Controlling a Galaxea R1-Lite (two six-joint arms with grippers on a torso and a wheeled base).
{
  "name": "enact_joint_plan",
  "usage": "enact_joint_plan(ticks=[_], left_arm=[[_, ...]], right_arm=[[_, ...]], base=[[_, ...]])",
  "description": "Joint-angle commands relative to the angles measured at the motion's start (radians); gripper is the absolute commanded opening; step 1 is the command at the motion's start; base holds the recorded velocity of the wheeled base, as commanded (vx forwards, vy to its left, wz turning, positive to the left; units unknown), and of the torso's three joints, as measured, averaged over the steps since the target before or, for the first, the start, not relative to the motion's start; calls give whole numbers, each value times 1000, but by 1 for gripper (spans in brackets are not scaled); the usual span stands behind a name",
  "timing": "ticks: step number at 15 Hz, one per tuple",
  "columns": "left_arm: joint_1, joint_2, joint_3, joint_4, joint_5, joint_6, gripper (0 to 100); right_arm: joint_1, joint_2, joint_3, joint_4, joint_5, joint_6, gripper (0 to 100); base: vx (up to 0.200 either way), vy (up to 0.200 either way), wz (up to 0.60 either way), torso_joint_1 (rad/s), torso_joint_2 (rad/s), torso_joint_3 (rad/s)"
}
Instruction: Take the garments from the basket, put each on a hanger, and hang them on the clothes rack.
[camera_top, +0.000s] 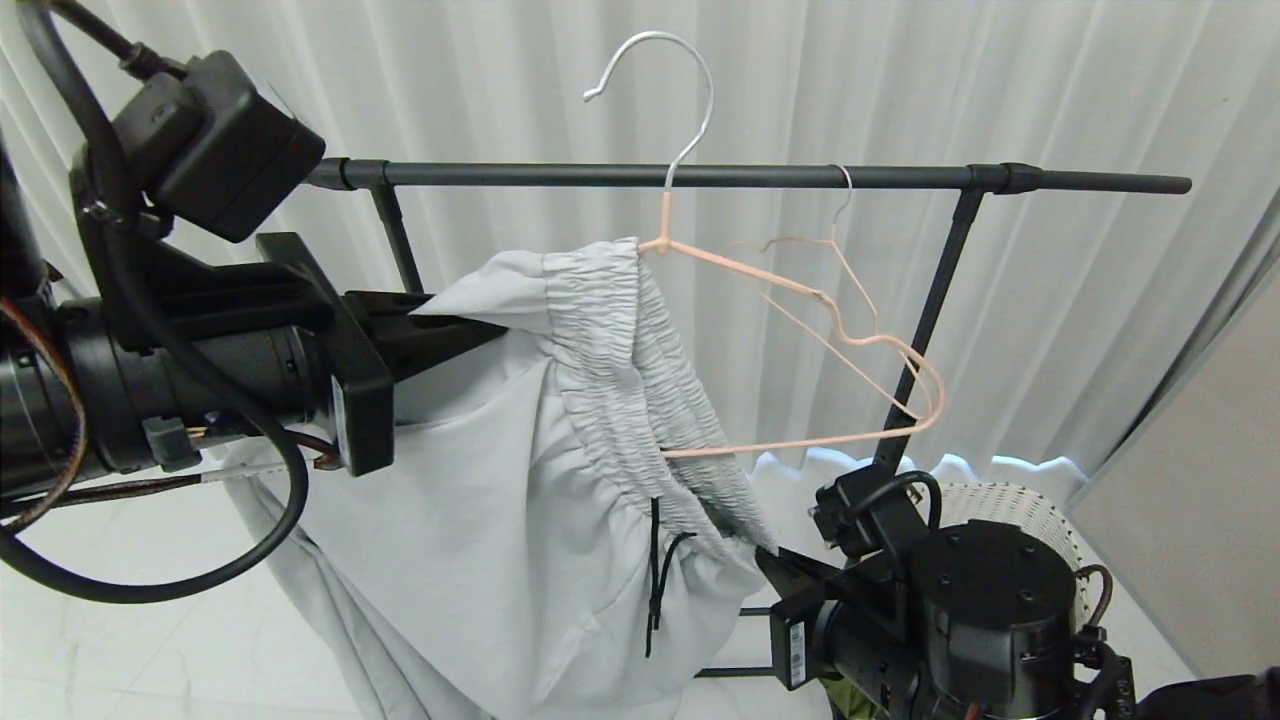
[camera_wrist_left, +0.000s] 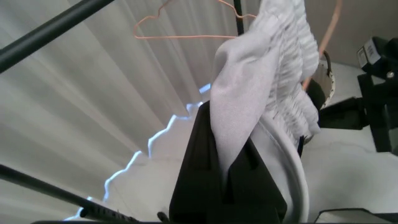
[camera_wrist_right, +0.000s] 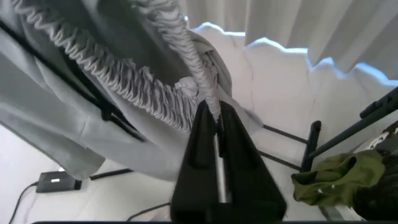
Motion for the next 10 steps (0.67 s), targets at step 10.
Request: enact_joint_plan(ticks=[10], left_arm=[[3,1,116,-96,81,116,0]], right_arm=[[-238,-71,47,1,-11,-21,0]], base=[[0,0,0,0,0,0]])
